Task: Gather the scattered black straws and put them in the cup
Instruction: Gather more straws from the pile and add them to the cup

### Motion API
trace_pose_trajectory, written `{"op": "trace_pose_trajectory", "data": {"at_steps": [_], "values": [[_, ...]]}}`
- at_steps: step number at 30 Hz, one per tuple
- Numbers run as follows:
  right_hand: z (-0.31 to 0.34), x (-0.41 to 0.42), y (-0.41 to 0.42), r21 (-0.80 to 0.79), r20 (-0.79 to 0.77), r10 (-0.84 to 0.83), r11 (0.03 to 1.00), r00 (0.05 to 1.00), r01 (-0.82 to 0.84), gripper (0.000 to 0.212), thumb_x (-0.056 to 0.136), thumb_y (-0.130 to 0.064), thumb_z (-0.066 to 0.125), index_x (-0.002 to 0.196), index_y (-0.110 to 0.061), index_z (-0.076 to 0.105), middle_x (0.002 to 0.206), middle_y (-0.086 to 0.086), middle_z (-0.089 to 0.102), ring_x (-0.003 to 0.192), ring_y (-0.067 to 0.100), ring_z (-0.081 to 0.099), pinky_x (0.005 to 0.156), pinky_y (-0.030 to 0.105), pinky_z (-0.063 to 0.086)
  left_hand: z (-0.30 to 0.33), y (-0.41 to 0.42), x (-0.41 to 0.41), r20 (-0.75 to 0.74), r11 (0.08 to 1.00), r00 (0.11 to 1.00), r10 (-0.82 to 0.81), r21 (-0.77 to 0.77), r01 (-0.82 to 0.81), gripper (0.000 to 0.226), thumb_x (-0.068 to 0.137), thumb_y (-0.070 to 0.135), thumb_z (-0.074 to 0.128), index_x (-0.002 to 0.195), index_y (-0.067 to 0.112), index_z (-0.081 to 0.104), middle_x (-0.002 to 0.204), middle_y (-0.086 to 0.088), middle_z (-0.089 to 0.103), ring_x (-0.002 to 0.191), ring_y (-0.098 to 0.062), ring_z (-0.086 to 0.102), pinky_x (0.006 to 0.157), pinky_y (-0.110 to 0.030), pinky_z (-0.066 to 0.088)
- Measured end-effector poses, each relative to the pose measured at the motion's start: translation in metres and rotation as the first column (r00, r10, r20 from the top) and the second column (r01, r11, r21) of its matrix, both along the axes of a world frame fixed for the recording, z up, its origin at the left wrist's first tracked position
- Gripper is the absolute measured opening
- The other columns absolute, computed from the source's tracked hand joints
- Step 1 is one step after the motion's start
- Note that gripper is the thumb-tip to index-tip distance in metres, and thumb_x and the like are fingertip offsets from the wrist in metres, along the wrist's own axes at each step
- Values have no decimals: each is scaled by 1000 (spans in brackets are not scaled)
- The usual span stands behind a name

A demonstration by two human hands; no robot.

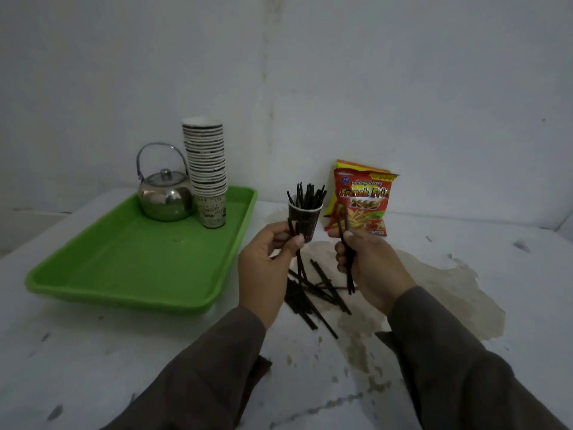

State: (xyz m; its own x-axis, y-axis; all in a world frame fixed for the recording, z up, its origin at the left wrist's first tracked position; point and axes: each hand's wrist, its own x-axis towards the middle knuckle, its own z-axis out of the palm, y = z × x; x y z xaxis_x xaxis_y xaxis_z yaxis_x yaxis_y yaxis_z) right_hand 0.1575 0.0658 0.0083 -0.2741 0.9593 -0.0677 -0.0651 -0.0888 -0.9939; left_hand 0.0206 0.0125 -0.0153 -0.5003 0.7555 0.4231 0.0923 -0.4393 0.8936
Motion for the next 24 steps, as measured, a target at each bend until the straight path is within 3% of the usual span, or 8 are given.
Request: {"op": "trace_pose_trajectory", "data": {"at_steps": [3, 5, 8, 10, 13, 18, 21, 24], "values": [[31, -10, 29, 91, -33, -2, 996, 999, 5, 25, 96, -13, 39, 90, -10, 63, 71, 2, 54, 69, 16, 50, 70, 29, 45, 36, 29, -15, -78, 998, 997, 4, 58, 1, 48, 80, 4, 65, 105, 44, 57, 78, 3, 57, 85, -22, 62, 83, -38, 55], [52, -18, 51, 153, -53, -19, 988, 998, 27, 22, 95, -12, 42, 90, -10, 63, 78, 3, 61, 80, 19, 56, 82, 35, 46, 61, 50, -25, -165, 994, 986, 32, 105, -14, 52, 80, 5, 64, 112, 44, 53, 76, 6, 54, 83, -21, 62, 82, -34, 55], [76, -33, 78, 266, -40, -108, 957, 993, 115, 17, 94, -15, 45, 93, -15, 62, 92, 1, 70, 98, 16, 60, 98, 37, 40, 88, 80, -37, -295, 983, 949, 114, 170, -66, 40, 82, 7, 62, 112, 33, 57, 74, 15, 56, 81, -12, 63, 78, -24, 54], [79, -44, 88, 344, -24, -190, 920, 981, 187, 16, 94, -17, 46, 98, -17, 62, 97, -2, 72, 96, 7, 59, 97, 34, 39, 96, 96, -41, -322, 978, 935, 147, 190, -88, 33, 83, 9, 61, 108, 31, 58, 77, 13, 59, 81, -11, 65, 77, -22, 54], [70, -62, 101, 452, 37, -294, 857, 955, 247, 15, 93, -20, 48, 101, -18, 60, 99, -5, 71, 96, 8, 58, 90, 32, 42, 95, 119, -45, -342, 977, 925, 163, 190, -102, 30, 84, 10, 59, 105, 31, 57, 80, 10, 61, 80, -10, 65, 76, -20, 52], [36, -76, 122, 541, 306, -368, 826, 878, 158, 12, 91, -25, 51, 97, -23, 61, 100, -5, 71, 103, 17, 60, 97, 51, 41, 74, 143, -46, -338, 980, 924, 179, 143, -137, 28, 84, 7, 59, 100, 30, 56, 81, 7, 60, 80, -9, 63, 76, -32, 56], [15, -75, 131, 552, 375, -365, 826, 852, 110, 12, 88, -27, 55, 96, -22, 63, 100, 1, 70, 103, 21, 60, 97, 52, 41, 62, 151, -46, -305, 983, 937, 171, 112, -143, 31, 82, 5, 60, 93, 33, 54, 79, 9, 60, 79, -10, 63, 77, -39, 57], [2, -72, 137, 541, 399, -359, 835, 843, 99, 19, 88, -30, 56, 104, -22, 61, 109, 5, 65, 112, 26, 53, 100, 50, 38, 50, 157, -45, -338, 992, 933, 125, 77, -105, 33, 81, 6, 61, 88, 36, 51, 77, 12, 59, 77, -6, 62, 75, -37, 58]]}}
